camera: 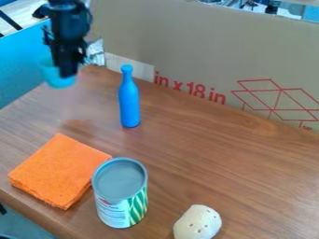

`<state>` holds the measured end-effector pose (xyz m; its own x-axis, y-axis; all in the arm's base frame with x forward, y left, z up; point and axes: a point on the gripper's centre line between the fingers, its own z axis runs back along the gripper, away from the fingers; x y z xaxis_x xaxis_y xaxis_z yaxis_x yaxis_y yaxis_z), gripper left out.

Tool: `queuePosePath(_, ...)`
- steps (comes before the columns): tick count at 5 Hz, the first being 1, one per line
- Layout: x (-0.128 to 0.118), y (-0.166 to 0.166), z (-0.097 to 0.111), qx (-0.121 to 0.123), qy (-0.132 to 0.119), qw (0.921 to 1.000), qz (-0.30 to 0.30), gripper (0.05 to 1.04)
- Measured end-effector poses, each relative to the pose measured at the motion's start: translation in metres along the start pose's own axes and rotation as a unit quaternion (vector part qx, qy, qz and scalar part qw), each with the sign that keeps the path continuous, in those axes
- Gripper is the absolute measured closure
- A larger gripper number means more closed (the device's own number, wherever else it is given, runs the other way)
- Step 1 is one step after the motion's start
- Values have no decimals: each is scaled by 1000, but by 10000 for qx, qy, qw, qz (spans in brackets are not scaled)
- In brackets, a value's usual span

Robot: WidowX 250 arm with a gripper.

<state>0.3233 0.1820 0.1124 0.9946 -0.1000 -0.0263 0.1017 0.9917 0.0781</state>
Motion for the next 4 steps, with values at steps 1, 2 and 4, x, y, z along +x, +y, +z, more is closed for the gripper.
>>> queuePosePath(1,-26,17,0,297,520,9981,142,988)
queuePosePath(2,-61,29,-23,265,976,9945,267,988)
queuePosePath(4,-111,34,-45,-13,785,9961,411,988)
